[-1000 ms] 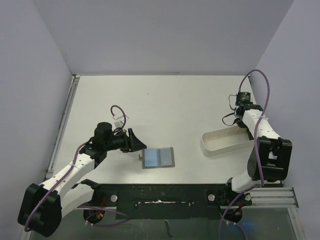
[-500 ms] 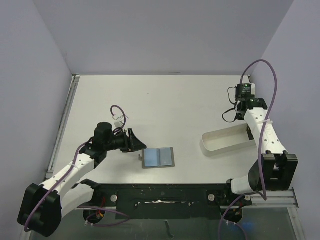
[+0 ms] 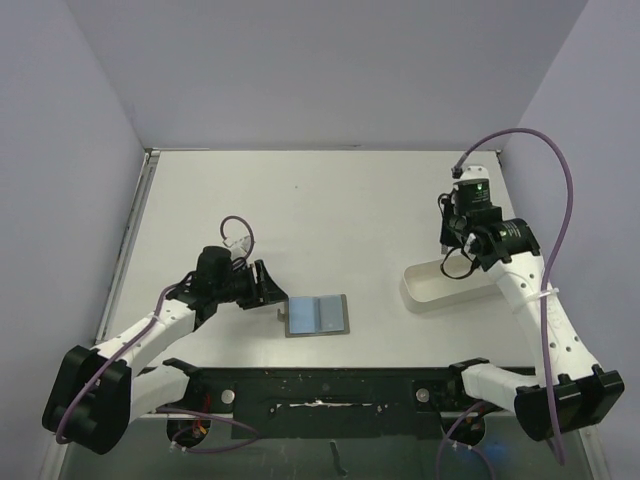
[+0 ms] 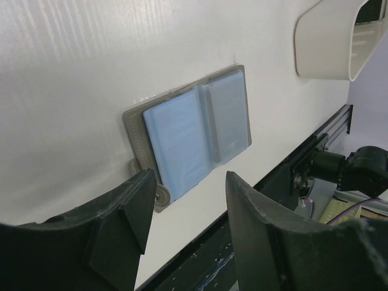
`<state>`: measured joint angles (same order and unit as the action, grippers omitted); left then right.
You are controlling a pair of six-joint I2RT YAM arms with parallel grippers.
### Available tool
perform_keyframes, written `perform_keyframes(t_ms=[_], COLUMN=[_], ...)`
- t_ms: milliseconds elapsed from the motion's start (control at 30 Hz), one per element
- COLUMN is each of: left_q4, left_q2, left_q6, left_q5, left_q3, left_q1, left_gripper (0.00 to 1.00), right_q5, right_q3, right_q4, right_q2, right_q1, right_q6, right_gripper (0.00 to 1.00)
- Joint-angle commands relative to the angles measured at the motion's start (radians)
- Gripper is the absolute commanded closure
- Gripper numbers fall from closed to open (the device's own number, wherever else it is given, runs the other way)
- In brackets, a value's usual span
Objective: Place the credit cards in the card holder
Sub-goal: Pick up the credit card from the storage box, then insert the credit card into the card holder.
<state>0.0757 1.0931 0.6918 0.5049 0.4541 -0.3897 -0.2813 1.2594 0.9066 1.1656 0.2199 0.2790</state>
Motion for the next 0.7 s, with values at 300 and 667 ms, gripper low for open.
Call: perform_keyframes(t_ms=[300,667], left_q4=[-0.067,-0.059], left_q2=[0.027,0.103], left_q6=[0.065,0.077], left_q5=[-0.108,-0.168], left_q3=[-0.018,0.007], left_q1=[-0.007,-0.076], left_gripper=[0.50,0.50], right_q5=[0.277,0.315], right_q3=[-0.174,-0.368], right_q4=[-0.271,-0.575], right_q2=[-0.071,-0.037], right_q1=[0.242,0.503], right_q6=[0.247,0.507], right_gripper=[1.00,1.00])
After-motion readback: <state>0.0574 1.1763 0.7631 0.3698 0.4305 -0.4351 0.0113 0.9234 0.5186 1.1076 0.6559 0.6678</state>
